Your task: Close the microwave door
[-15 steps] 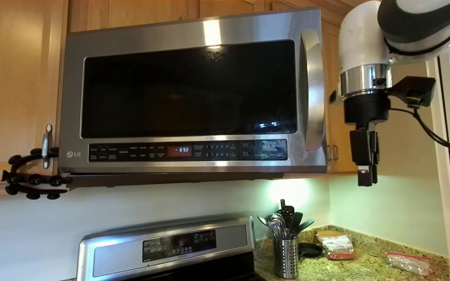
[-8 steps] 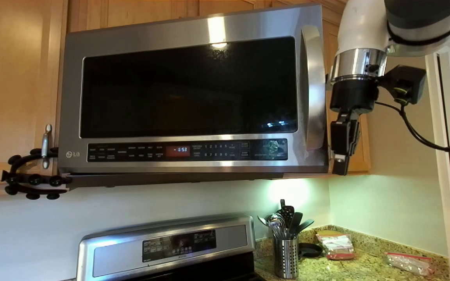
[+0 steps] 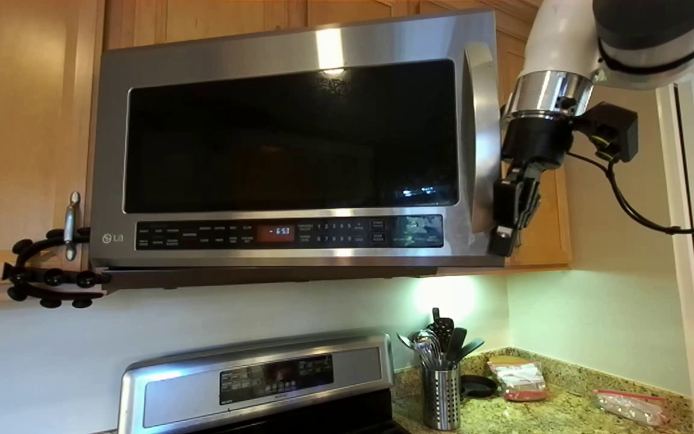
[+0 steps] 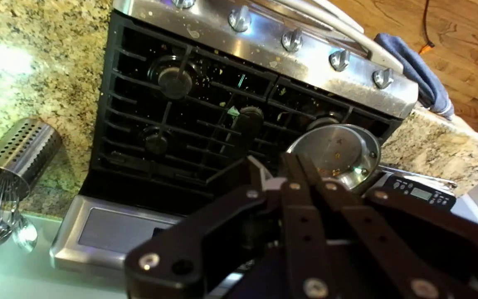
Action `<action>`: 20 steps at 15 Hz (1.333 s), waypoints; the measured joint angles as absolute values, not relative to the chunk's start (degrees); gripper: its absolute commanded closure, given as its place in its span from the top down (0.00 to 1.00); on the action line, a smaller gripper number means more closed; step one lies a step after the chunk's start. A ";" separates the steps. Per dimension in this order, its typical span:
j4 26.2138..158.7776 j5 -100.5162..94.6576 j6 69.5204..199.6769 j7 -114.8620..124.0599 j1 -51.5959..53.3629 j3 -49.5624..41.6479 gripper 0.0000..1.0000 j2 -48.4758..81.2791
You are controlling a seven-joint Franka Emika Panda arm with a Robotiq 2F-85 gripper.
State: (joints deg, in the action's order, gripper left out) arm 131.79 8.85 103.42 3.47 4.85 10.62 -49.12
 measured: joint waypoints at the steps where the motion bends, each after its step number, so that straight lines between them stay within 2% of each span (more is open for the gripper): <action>1: 132.02 7.97 104.70 3.44 4.54 10.26 0.02 -49.12; 11: 133.53 -2.67 125.08 2.19 -0.89 3.36 0.03 -41.43; 20: 133.53 -3.31 120.20 2.40 -1.16 3.83 0.03 -38.29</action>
State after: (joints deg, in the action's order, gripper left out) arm 133.53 -3.31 120.20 2.40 -1.16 3.83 -38.29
